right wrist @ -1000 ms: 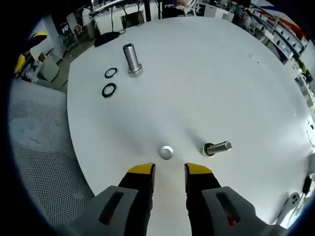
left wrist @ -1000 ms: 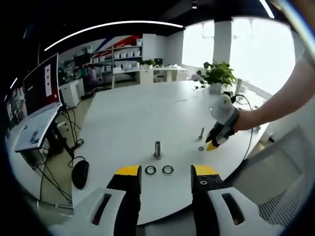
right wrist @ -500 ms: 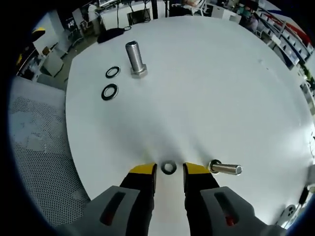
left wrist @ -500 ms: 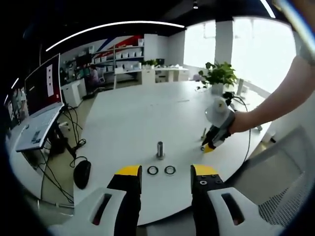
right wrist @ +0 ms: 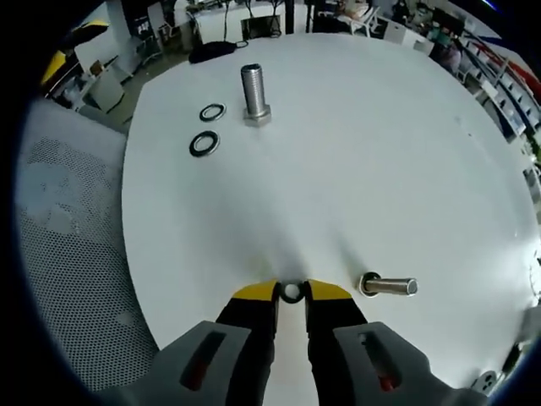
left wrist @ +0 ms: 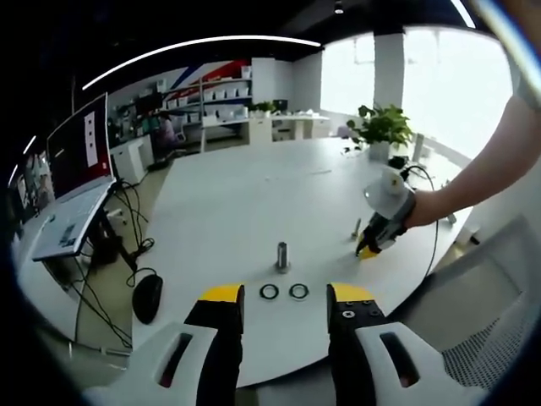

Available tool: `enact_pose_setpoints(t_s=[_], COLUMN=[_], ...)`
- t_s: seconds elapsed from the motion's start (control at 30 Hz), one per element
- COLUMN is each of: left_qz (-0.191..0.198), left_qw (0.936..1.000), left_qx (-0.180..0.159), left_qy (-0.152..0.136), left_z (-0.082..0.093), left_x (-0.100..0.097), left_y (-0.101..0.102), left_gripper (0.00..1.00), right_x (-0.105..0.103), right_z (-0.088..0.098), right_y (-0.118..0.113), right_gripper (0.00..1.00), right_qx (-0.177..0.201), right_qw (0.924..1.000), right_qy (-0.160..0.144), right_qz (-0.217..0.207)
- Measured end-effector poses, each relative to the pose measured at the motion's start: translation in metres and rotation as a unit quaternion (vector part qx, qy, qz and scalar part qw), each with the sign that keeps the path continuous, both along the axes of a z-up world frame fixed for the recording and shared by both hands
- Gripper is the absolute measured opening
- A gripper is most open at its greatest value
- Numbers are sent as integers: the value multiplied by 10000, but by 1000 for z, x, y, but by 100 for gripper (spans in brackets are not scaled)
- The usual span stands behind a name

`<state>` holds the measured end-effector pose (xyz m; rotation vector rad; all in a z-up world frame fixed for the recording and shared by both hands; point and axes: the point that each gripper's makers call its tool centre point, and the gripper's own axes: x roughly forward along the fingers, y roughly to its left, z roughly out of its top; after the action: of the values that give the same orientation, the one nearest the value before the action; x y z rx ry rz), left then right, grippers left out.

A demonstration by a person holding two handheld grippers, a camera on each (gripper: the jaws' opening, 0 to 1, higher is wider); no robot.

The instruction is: Place the washer onto the threaded stud by aligning its center hole with the stud, sliding it down to the base, and recovering from edge contact or off-axis alignment until the washer reaches the visible bottom stop.

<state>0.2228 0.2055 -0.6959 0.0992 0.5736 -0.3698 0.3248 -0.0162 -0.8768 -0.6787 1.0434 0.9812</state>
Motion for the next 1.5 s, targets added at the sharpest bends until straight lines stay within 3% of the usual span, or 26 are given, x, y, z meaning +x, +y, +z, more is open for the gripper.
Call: enact_pose_setpoints(t_s=[0.47, 0.7, 0.77, 0.97, 1.07, 1.17, 1.23, 1.4, 1.5], left_qz=[127, 179, 199, 193, 200, 237, 260, 286, 280], left_qw=[9998, 9996, 9994, 9993, 9992, 9991, 9991, 9990, 9990], left_qx=[160, 214, 264, 324, 344, 355, 344, 351, 350], left_qy=[4, -19, -31, -12, 4, -18, -31, -44, -34], left_z=[-1, 0, 0, -1, -2, -1, -1, 0, 0], left_x=[1, 1, 1, 1, 1, 2, 2, 2, 2], left_y=[6, 8, 9, 10, 10, 12, 12, 13, 13], left_gripper=[37, 37, 37, 37, 37, 37, 37, 37, 37], right_x=[-4, -2, -1, -3, -3, -6, -6, -3, -2], right_z=[0, -2, -2, -4, -3, -1, 0, -1, -1], right_y=[-12, -12, -13, -11, -14, -8, -9, -5, -2], right_gripper=[17, 15, 13, 13, 14, 17, 19, 19, 18], right_qx=[84, -506, -768, -1295, -1227, -644, -463, -332, -359], right_qw=[9996, 9969, 9938, 9869, 9874, 9933, 9955, 9949, 9951], right_qy=[66, 349, 366, 413, 345, 484, 519, 122, 190], right_qz=[250, 488, 716, 869, 934, 827, 642, 941, 904])
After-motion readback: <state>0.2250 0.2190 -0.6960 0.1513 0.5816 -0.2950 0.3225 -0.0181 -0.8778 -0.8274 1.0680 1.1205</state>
